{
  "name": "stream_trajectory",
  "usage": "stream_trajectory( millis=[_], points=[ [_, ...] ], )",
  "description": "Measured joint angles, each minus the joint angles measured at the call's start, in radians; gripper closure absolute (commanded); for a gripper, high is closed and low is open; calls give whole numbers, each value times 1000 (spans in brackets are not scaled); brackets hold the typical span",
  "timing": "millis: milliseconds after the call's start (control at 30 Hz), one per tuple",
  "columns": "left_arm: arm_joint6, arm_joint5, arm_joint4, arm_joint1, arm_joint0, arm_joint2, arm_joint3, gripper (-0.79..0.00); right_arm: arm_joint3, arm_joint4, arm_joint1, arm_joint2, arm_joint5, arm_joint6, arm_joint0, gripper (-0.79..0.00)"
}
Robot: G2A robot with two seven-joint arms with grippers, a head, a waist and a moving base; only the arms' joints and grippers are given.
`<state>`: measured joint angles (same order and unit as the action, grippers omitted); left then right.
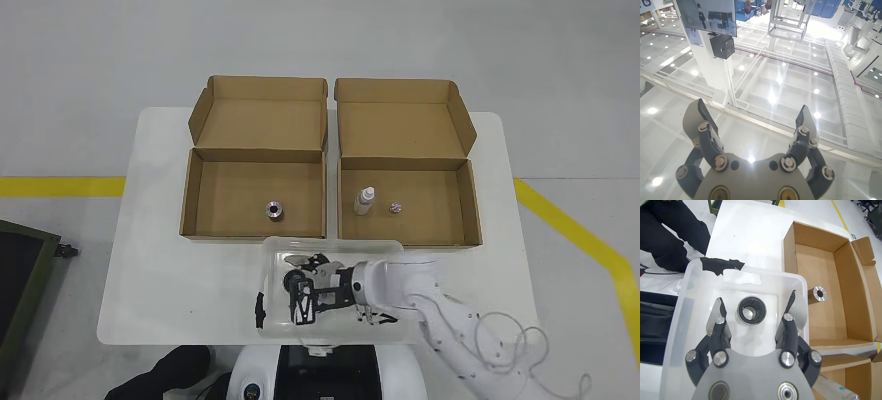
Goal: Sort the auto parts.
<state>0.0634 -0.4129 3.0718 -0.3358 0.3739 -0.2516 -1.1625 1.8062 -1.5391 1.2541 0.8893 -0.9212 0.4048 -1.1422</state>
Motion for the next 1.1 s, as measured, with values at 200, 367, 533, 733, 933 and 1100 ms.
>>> stream_trajectory(
  millis=[200,367,533,733,933,1100],
  points=[
    [0,0,0,0,0,0,0,-785,-68,-44,0,-29,23,-43,8,-585],
    [0,0,0,0,0,0,0,-785,-114,-71,1,-42,47,-89,21,-545],
    [0,0,0,0,0,0,0,-785,-157,-69,4,-54,56,-122,35,-511],
    [0,0,0,0,0,0,0,-785,-188,-36,6,-62,55,-155,48,-480],
    [0,0,0,0,0,0,0,-785,-213,-15,9,-71,60,-167,60,-197],
    [0,0,0,0,0,0,0,-785,-219,8,9,-71,56,-166,64,0]
  ],
)
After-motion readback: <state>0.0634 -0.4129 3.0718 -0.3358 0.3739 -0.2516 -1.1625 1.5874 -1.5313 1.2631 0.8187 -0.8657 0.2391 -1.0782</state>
